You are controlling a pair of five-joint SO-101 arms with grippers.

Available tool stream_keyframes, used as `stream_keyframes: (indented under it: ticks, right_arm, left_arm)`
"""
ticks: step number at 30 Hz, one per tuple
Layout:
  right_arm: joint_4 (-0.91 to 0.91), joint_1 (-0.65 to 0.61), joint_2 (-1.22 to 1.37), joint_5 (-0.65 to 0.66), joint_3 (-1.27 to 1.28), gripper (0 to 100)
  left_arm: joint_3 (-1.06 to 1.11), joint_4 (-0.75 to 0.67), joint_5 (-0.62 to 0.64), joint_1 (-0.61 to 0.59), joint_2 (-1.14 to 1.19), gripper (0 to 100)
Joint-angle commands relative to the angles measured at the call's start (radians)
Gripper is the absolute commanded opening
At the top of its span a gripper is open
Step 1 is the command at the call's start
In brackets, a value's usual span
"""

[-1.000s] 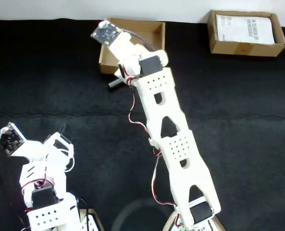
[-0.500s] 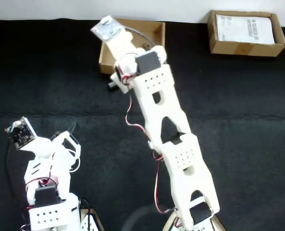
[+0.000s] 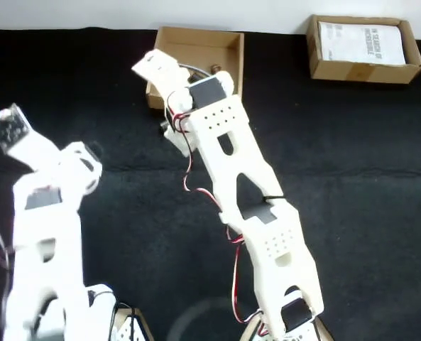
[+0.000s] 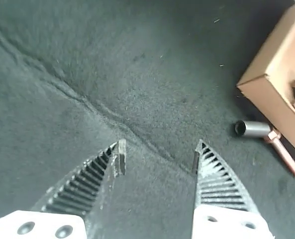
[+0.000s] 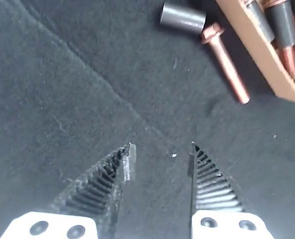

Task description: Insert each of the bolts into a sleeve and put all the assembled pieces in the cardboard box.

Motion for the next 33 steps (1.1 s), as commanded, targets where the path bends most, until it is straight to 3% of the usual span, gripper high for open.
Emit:
stream_keyframes:
  ticks: [1,14,21,29,33]
  right_arm:
    - [-0.041,0.042,-0.027,0.032,0.004,15.9]
    - [-0.162,0.074,0.133,0.255,0.002,15.9]
    - [-0.289,0.116,0.206,0.324,0.002,15.9]
    - [-0.398,0.131,0.280,0.385,0.002,15.9]
    - [-0.444,0.077,0.288,0.405,0.002,15.9]
  left_arm:
    - [-0.151,-0.014,0.060,0.016,0.193,23]
    - [-0.407,-0.021,0.307,0.090,0.598,23]
    - [-0.576,-0.017,0.319,0.087,0.811,23]
    - [-0.596,-0.018,0.321,0.088,0.834,23]
    - [-0.596,-0.017,0.362,0.079,0.834,23]
